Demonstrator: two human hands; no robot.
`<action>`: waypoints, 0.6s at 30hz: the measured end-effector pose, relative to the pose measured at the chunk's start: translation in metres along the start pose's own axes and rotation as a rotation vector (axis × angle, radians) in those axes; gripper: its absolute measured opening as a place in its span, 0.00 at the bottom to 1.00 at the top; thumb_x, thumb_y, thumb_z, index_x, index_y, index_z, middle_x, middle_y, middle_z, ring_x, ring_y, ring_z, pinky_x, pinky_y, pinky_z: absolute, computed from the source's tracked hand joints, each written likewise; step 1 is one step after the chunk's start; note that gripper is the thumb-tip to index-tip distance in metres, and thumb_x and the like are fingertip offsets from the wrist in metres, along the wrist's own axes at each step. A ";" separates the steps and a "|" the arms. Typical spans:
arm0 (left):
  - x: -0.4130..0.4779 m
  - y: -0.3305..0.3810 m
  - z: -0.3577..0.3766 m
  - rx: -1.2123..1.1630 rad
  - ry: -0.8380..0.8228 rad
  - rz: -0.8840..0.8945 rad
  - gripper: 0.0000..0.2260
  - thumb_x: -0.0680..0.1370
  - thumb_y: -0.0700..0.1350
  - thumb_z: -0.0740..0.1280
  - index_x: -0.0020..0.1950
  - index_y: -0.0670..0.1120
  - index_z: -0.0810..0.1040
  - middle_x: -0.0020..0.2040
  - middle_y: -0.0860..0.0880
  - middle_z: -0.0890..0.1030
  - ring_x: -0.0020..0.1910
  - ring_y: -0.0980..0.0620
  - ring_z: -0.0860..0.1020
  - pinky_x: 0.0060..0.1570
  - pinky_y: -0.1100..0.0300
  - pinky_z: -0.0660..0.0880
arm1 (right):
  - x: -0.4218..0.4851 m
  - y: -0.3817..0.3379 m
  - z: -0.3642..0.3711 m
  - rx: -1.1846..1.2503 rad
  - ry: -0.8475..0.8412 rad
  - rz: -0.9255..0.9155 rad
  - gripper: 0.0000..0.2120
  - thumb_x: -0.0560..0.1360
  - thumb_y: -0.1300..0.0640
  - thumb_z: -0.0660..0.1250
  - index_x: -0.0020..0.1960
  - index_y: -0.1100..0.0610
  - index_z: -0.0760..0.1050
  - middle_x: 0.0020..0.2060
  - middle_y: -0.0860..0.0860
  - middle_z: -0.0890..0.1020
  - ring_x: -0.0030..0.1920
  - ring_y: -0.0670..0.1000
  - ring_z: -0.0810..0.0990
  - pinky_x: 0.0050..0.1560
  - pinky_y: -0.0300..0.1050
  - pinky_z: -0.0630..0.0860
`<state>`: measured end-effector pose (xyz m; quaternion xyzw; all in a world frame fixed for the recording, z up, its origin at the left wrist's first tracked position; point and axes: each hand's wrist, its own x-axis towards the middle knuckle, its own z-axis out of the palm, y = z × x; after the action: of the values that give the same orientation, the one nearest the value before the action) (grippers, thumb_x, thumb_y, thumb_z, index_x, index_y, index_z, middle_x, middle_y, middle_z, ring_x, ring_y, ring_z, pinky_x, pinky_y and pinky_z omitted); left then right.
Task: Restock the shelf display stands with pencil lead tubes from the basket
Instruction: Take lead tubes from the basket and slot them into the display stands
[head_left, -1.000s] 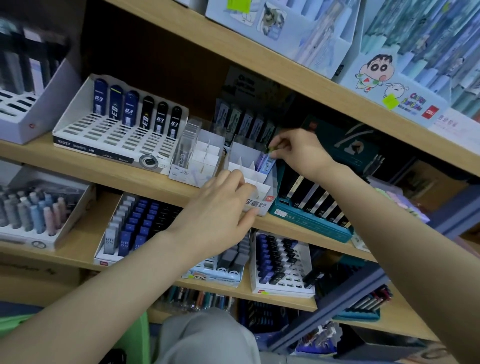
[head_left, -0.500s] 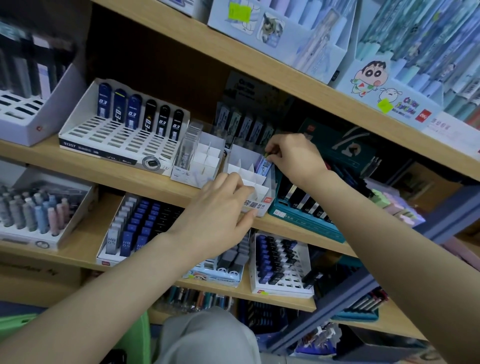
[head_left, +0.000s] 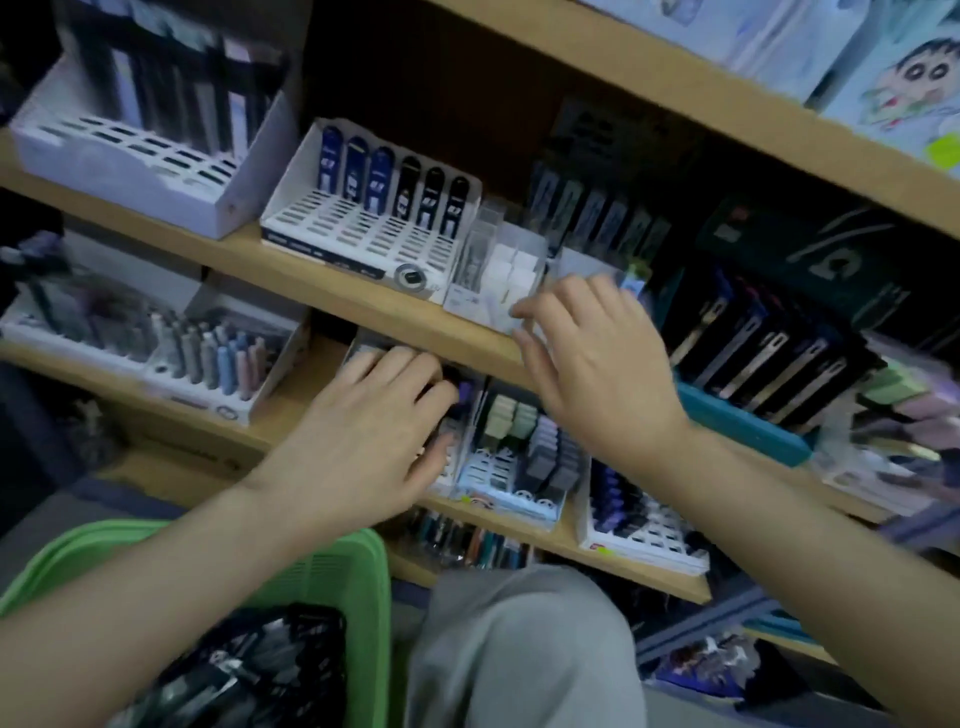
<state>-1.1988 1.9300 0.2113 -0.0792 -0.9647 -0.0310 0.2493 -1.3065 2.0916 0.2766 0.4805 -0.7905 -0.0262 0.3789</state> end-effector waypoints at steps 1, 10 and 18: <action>-0.019 -0.008 0.007 0.020 -0.032 -0.032 0.15 0.74 0.50 0.56 0.48 0.43 0.77 0.44 0.45 0.76 0.45 0.44 0.74 0.47 0.52 0.65 | -0.004 -0.017 0.006 0.049 -0.013 -0.031 0.13 0.79 0.53 0.56 0.50 0.60 0.76 0.43 0.55 0.77 0.43 0.57 0.74 0.42 0.48 0.66; -0.222 -0.063 0.078 0.069 -0.513 -0.496 0.16 0.70 0.51 0.55 0.38 0.46 0.79 0.36 0.47 0.77 0.34 0.45 0.76 0.35 0.56 0.72 | -0.062 -0.183 0.127 0.417 -0.420 -0.253 0.09 0.74 0.51 0.62 0.47 0.55 0.77 0.43 0.51 0.79 0.42 0.53 0.77 0.43 0.45 0.71; -0.317 -0.079 0.144 -0.166 -0.891 -0.876 0.19 0.79 0.50 0.60 0.67 0.45 0.70 0.62 0.45 0.73 0.62 0.45 0.71 0.60 0.53 0.68 | -0.143 -0.295 0.229 0.788 -1.132 -0.183 0.17 0.81 0.58 0.57 0.69 0.60 0.63 0.67 0.57 0.66 0.64 0.56 0.69 0.60 0.46 0.68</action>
<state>-1.0068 1.8225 -0.0702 0.2988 -0.9133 -0.1691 -0.2191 -1.1954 1.9703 -0.0880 0.5592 -0.7735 -0.0157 -0.2980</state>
